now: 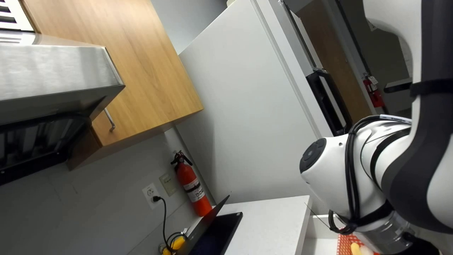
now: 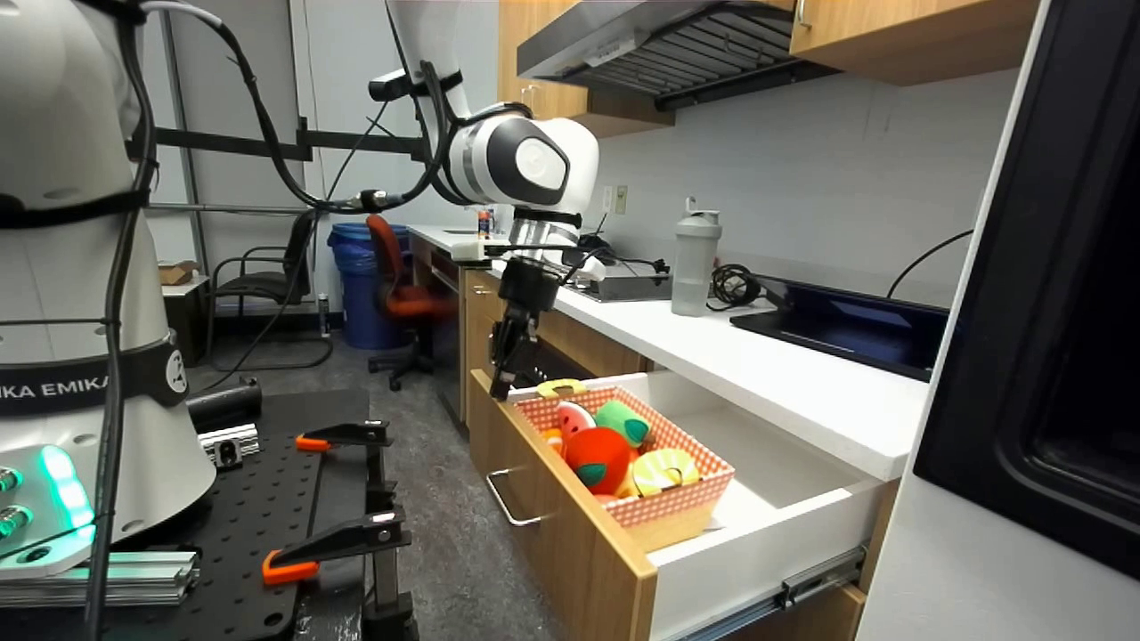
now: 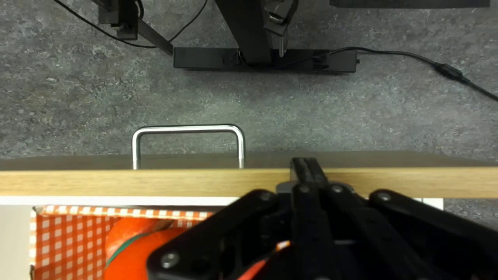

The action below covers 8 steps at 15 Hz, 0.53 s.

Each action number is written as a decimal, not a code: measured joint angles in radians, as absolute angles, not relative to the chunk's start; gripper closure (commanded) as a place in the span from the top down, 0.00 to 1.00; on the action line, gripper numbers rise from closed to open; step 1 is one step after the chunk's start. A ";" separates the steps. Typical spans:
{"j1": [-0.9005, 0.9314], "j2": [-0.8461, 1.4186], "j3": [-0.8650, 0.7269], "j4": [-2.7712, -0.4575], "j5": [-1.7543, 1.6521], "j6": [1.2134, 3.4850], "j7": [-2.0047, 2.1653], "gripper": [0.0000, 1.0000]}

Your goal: Move the watermelon and the orange plush toys from the drawer to the counter then close the drawer

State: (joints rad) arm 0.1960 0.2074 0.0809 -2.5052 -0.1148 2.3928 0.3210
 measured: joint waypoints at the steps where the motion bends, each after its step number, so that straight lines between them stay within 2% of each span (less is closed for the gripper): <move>1: 0.196 0.199 0.083 -2.511 -0.111 2.392 0.321 0.00; 8: 0.186 0.107 0.075 -2.515 -0.130 2.391 0.321 0.00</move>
